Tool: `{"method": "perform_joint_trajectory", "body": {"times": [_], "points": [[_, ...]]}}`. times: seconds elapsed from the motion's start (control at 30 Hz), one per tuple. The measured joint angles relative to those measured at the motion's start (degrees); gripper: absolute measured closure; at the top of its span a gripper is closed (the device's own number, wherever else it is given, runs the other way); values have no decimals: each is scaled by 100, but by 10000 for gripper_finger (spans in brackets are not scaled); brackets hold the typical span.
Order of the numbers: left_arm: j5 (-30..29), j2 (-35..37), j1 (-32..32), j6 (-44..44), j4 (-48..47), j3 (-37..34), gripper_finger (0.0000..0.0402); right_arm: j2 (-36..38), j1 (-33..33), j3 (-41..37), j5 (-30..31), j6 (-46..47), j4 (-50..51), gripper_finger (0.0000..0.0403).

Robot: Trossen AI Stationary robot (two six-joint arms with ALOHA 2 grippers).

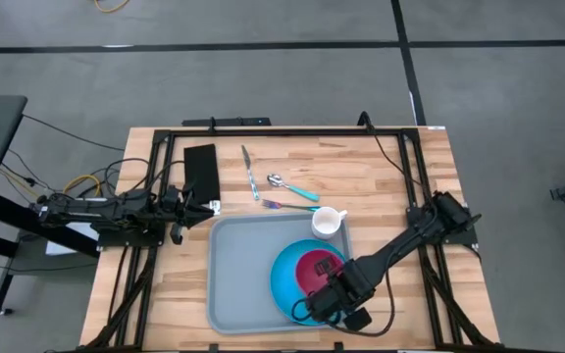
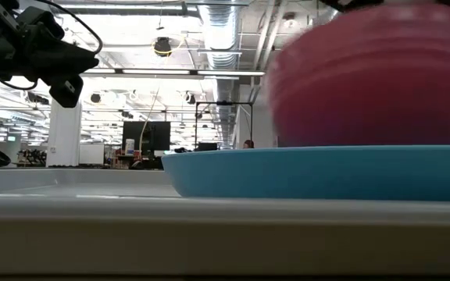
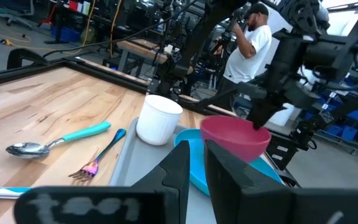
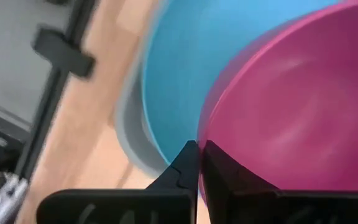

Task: Set up tray
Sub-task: Put the pink bowl on the blue plate

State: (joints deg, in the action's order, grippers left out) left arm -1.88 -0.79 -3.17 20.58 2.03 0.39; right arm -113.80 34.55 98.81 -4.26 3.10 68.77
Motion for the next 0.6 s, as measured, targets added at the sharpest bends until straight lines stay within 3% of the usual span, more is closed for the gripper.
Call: {"method": "perform_joint_trajectory", "body": {"times": [0.33, 0.6], "points": [[-3, -36, -1, 0, 1, -1, 365, -187, -42, 1, -54, 86, -158, 401], [-2, -62, -1, 0, 2, 1, 365, -163, -140, 1, -134, 195, -23, 363]]}}
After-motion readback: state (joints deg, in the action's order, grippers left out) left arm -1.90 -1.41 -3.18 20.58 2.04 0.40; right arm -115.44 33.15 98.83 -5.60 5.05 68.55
